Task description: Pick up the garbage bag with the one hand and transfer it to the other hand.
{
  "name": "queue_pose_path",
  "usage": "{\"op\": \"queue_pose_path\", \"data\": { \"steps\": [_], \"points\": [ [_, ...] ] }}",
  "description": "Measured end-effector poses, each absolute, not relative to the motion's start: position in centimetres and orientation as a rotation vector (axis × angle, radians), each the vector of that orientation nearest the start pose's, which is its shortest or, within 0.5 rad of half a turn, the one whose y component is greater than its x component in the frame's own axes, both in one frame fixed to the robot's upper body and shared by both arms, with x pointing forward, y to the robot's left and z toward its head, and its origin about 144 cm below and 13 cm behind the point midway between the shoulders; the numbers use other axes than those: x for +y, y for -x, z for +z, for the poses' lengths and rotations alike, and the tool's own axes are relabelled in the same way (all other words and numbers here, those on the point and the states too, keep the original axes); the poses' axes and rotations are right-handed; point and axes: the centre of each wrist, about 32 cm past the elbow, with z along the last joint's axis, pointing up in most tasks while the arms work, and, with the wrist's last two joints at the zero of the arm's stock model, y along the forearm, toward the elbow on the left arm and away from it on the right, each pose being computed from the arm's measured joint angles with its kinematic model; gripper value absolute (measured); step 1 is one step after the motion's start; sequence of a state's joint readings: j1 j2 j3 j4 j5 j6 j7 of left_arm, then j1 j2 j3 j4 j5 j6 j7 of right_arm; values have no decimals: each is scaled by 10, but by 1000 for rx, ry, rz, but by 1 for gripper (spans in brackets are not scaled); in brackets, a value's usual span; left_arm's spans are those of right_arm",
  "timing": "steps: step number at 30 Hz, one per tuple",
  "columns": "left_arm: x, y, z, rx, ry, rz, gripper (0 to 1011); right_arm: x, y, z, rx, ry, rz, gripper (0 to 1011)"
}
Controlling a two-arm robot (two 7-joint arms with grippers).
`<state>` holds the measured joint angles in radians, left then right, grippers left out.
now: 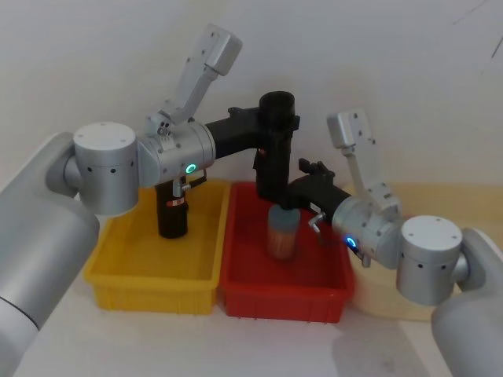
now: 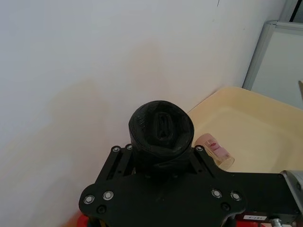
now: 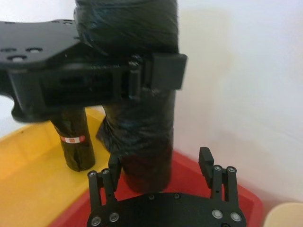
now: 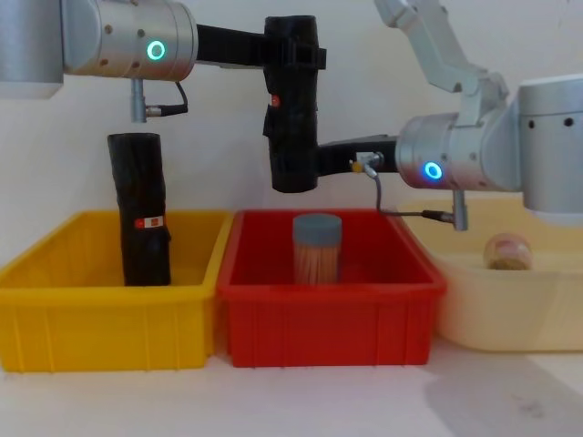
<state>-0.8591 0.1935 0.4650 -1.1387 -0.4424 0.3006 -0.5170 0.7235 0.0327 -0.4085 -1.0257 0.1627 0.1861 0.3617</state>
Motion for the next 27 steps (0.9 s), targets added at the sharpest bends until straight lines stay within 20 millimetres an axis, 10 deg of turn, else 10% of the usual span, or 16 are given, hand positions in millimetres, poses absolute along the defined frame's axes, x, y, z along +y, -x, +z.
{"op": "queue_pose_path", "data": {
  "steps": [17, 27],
  "points": [
    [180, -644, 1345, -31, -39, 728, 353, -116, -639, 1268, -44, 117, -846, 991],
    [180, -644, 1345, -31, -39, 728, 353, -112, -640, 1270, -46, 111, -834, 754]
  ]
}}
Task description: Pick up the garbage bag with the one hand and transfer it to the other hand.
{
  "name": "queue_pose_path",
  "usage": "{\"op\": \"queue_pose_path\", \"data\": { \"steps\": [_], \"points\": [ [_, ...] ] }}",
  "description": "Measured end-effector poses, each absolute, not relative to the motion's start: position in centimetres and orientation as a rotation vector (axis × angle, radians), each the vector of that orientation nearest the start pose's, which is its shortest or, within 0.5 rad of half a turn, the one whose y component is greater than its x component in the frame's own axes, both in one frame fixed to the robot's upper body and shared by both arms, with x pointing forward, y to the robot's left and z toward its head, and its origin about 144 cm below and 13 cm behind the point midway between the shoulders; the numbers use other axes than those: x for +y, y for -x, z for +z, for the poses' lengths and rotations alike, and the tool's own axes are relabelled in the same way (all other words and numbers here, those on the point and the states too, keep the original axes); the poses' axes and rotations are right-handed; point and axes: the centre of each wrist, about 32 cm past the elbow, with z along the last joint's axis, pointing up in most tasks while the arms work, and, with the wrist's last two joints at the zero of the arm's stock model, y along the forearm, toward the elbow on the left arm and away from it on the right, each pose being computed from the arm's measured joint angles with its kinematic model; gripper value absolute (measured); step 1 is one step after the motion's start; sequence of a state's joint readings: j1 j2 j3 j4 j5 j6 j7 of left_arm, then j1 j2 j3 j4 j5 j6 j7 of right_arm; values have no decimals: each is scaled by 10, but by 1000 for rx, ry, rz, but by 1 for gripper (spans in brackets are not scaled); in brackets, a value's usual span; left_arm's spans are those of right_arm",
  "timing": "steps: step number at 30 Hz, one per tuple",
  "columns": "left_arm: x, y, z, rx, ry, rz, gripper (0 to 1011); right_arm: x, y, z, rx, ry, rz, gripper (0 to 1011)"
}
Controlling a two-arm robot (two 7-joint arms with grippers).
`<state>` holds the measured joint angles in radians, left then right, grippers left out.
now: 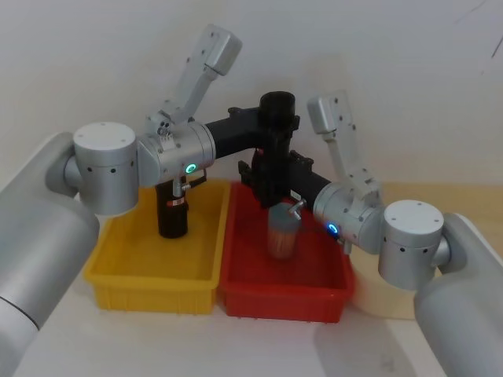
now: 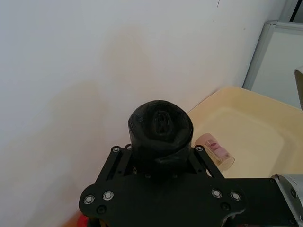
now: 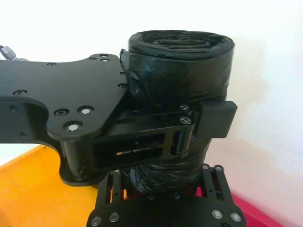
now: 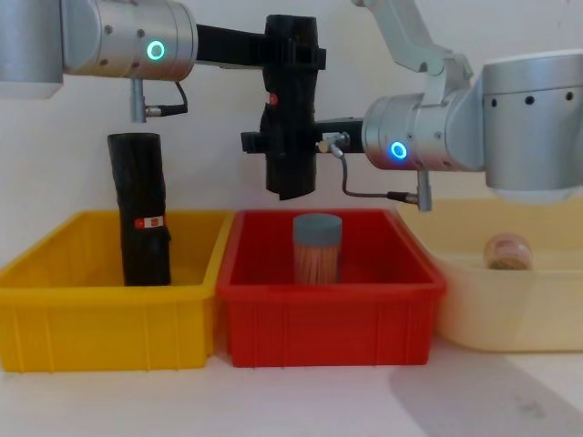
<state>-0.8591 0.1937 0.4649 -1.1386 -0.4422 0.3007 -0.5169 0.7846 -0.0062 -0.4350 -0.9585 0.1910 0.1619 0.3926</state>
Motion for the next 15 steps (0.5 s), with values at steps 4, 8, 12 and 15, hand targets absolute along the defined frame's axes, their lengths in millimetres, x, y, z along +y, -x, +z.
{"op": "queue_pose_path", "data": {
  "steps": [4, 8, 12, 15],
  "points": [
    [180, -644, 1345, -31, -39, 728, 353, -112, -641, 1271, -47, 109, -832, 642],
    [180, -644, 1345, -31, -38, 728, 353, -113, -641, 1271, -47, 109, -832, 569],
    [180, -644, 1345, -31, -39, 728, 422, -117, -639, 1269, -44, 111, -838, 569],
    [180, -644, 1345, -31, -38, 728, 471, -120, -638, 1268, -42, 113, -848, 568]
  ]
}}
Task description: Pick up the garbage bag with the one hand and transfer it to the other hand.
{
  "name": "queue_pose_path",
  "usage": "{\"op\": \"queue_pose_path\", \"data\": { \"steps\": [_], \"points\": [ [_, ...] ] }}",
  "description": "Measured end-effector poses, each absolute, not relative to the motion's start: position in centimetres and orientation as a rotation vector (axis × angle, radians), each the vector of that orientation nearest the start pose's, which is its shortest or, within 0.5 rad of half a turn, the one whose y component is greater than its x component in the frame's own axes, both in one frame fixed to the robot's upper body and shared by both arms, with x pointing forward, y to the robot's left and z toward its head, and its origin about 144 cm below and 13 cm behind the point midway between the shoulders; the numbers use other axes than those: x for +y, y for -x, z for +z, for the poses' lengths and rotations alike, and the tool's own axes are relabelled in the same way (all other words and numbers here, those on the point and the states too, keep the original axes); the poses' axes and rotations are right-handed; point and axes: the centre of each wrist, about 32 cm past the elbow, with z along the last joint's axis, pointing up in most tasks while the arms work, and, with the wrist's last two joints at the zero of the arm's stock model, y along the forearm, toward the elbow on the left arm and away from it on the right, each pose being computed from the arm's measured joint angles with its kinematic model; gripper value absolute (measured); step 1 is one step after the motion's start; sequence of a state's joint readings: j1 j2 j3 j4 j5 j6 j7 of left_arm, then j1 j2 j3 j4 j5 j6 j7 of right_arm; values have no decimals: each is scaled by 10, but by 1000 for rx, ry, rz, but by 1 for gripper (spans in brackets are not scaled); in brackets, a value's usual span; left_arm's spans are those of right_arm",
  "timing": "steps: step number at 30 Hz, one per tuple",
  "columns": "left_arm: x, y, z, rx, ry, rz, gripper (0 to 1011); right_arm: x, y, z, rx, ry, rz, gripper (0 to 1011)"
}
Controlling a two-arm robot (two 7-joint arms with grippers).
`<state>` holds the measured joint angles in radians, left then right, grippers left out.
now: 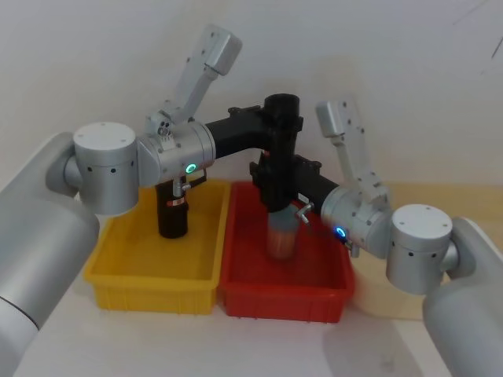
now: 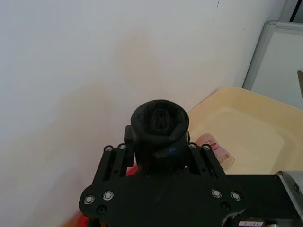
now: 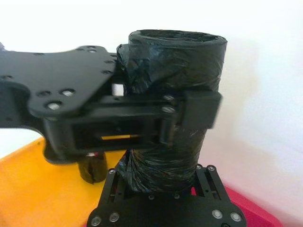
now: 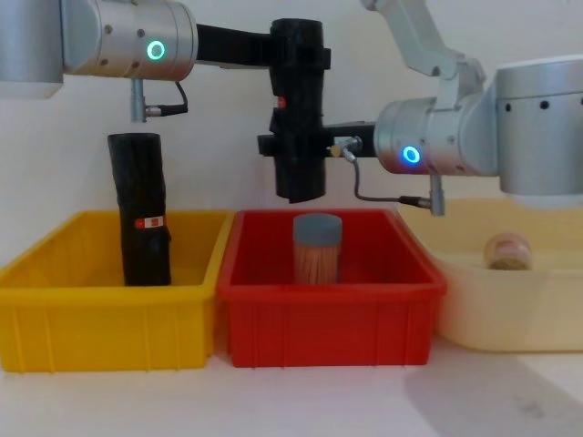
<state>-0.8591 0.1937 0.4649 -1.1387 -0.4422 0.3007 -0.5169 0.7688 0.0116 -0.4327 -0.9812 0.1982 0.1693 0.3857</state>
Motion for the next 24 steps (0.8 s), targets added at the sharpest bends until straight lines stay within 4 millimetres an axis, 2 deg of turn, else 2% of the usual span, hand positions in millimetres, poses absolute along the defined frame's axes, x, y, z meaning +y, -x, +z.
{"op": "queue_pose_path", "data": {
  "steps": [2, 6, 7, 9, 14, 18, 24],
  "points": [
    [180, -644, 1345, -31, -38, 728, 569, -124, -637, 1267, -40, 114, -861, 568],
    [180, -644, 1345, -31, -38, 728, 662, -132, -634, 1265, -37, 116, -892, 568],
    [180, -644, 1345, -31, -38, 728, 743, -136, -633, 1264, -37, 116, -905, 568],
    [180, -644, 1345, -31, -39, 728, 743, -139, -631, 1264, -37, 115, -919, 568],
    [180, -644, 1345, -31, -38, 728, 938, -154, -626, 1263, -41, 112, -982, 568],
    [180, -644, 1345, -31, -39, 728, 998, -166, -622, 1263, -48, 109, -1033, 568],
    [180, -644, 1345, -31, -38, 728, 1001, -187, -615, 1264, -62, 104, -1124, 568]
  ]
}}
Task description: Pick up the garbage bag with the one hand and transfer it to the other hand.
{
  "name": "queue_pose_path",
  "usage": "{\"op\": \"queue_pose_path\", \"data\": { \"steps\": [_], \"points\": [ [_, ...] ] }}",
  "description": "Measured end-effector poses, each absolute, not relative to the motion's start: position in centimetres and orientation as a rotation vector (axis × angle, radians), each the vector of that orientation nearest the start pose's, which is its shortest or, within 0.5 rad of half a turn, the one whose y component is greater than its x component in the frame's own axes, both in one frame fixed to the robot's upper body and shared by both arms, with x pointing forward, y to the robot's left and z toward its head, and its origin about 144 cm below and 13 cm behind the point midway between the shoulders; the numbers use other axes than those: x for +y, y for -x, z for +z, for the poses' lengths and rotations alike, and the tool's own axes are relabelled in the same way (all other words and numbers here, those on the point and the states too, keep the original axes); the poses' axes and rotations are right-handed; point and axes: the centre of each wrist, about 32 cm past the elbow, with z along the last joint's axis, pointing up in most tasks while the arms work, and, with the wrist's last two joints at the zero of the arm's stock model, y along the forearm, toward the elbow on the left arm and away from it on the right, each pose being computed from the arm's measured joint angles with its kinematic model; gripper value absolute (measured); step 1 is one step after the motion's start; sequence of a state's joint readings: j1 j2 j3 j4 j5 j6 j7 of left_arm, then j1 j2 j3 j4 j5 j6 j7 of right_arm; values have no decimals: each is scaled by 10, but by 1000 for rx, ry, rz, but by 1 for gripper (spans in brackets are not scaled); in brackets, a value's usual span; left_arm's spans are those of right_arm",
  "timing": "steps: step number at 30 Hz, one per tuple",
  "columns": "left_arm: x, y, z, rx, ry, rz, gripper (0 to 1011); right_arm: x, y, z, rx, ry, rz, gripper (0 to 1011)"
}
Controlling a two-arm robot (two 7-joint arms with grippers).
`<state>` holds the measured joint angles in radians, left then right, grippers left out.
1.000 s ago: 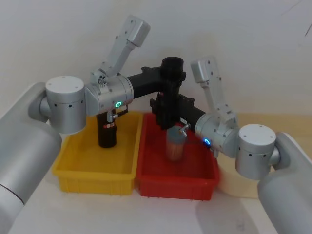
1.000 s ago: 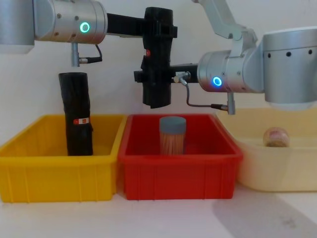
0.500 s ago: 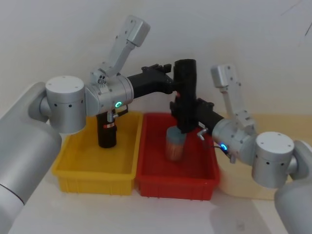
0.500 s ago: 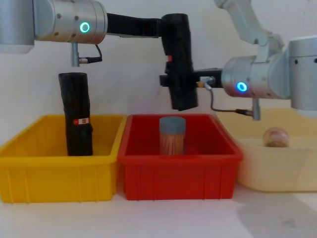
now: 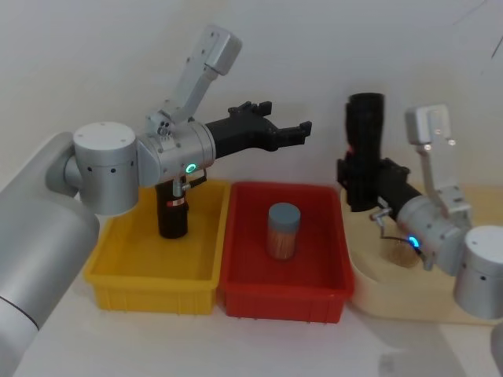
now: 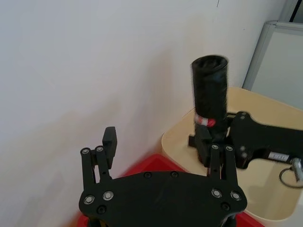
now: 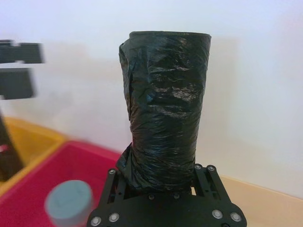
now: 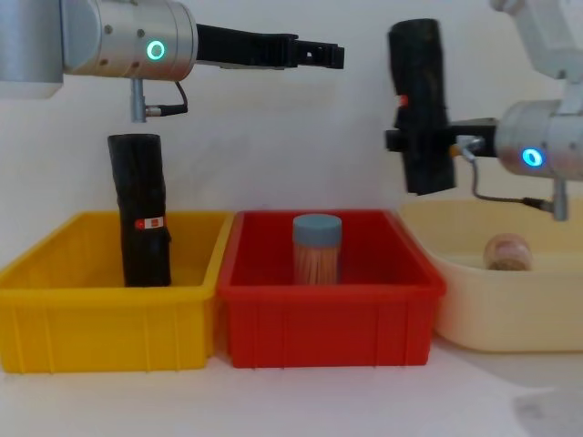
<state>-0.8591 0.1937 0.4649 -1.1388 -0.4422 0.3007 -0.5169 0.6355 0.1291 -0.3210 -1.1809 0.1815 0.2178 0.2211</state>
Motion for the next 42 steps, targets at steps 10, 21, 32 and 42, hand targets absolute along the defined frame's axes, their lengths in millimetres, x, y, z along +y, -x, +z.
{"op": "queue_pose_path", "data": {
  "steps": [10, 21, 32, 42],
  "points": [
    [180, -644, 1345, -31, -39, 728, 1001, -225, -601, 1264, -71, 125, -1285, 568],
    [180, -644, 1345, -31, -39, 728, 1002, -255, -589, 1262, -55, 209, -1375, 725],
    [180, -644, 1345, -31, -39, 728, 1002, -268, -582, 1261, -49, 254, -1405, 1004],
    [180, -644, 1345, -31, -39, 728, 1002, -273, -580, 1261, -48, 270, -1417, 1004]
  ]
}}
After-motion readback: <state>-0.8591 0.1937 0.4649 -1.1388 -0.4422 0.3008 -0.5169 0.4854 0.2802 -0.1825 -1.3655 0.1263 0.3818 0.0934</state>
